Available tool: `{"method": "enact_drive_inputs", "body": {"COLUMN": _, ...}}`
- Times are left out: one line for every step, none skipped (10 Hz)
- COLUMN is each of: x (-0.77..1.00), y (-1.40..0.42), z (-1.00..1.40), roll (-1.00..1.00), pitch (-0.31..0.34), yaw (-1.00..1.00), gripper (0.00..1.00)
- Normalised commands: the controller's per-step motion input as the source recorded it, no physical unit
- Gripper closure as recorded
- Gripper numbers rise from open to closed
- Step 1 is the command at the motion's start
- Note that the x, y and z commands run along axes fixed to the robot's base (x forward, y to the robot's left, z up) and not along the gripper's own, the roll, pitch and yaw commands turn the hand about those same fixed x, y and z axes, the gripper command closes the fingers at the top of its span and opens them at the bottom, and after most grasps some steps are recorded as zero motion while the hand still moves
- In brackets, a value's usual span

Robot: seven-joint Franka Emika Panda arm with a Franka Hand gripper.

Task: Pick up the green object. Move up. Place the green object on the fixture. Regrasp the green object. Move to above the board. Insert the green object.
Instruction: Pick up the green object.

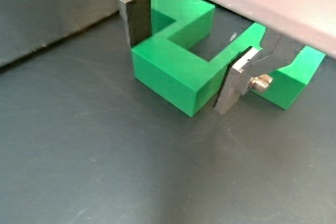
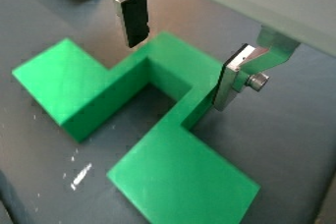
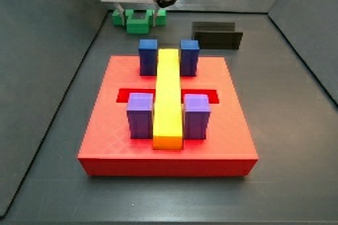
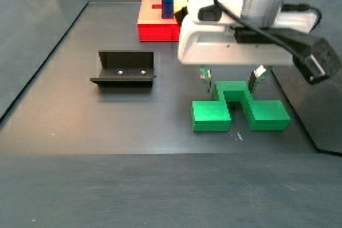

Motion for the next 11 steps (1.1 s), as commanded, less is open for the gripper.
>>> {"method": "enact_drive_inputs", "body": {"x": 0.00, "y": 0.04, "z": -0.19, "roll": -0.01, "pitch": 0.000, "yaw": 0.09, "gripper": 0.00}}
{"method": "enact_drive_inputs", "body": {"x": 0.00, "y": 0.00, "z": -0.07, "roll": -0.03, "pitch": 0.000, "yaw": 0.01, "gripper": 0.00}}
{"method": "enact_drive_inputs", "body": {"x": -0.02, "y": 0.00, "z": 0.00, "roll": 0.00, "pitch": 0.000, "yaw": 0.00, "gripper": 0.00}}
{"method": "enact_drive_inputs", "body": {"x": -0.10, "y": 0.00, "z": 0.00, "roll": 0.04, "pitch": -0.049, "yaw": 0.00, "gripper": 0.00}}
{"method": "enact_drive_inputs", "body": {"x": -0.11, "y": -0.04, "z": 0.00, "roll": 0.06, "pitch": -0.054, "yaw": 0.00, "gripper": 0.00}}
{"method": "enact_drive_inputs", "body": {"x": 0.00, "y": 0.00, "z": 0.00, "roll": 0.00, "pitch": 0.000, "yaw": 0.00, "gripper": 1.00}}
{"method": "enact_drive_inputs", "body": {"x": 0.00, "y": 0.00, "z": 0.00, "roll": 0.00, "pitch": 0.000, "yaw": 0.00, "gripper": 1.00}}
{"method": "enact_drive_inputs", "body": {"x": 0.00, "y": 0.00, "z": 0.00, "roll": 0.00, "pitch": 0.000, "yaw": 0.00, "gripper": 1.00}}
{"method": "enact_drive_inputs", "body": {"x": 0.00, "y": 0.00, "z": 0.00, "roll": 0.00, "pitch": 0.000, "yaw": 0.00, "gripper": 1.00}}
{"method": "enact_drive_inputs", "body": {"x": 0.00, "y": 0.00, "z": 0.00, "roll": 0.00, "pitch": 0.000, "yaw": 0.00, "gripper": 1.00}}
{"method": "enact_drive_inputs", "body": {"x": 0.00, "y": 0.00, "z": 0.00, "roll": 0.00, "pitch": 0.000, "yaw": 0.00, "gripper": 1.00}}
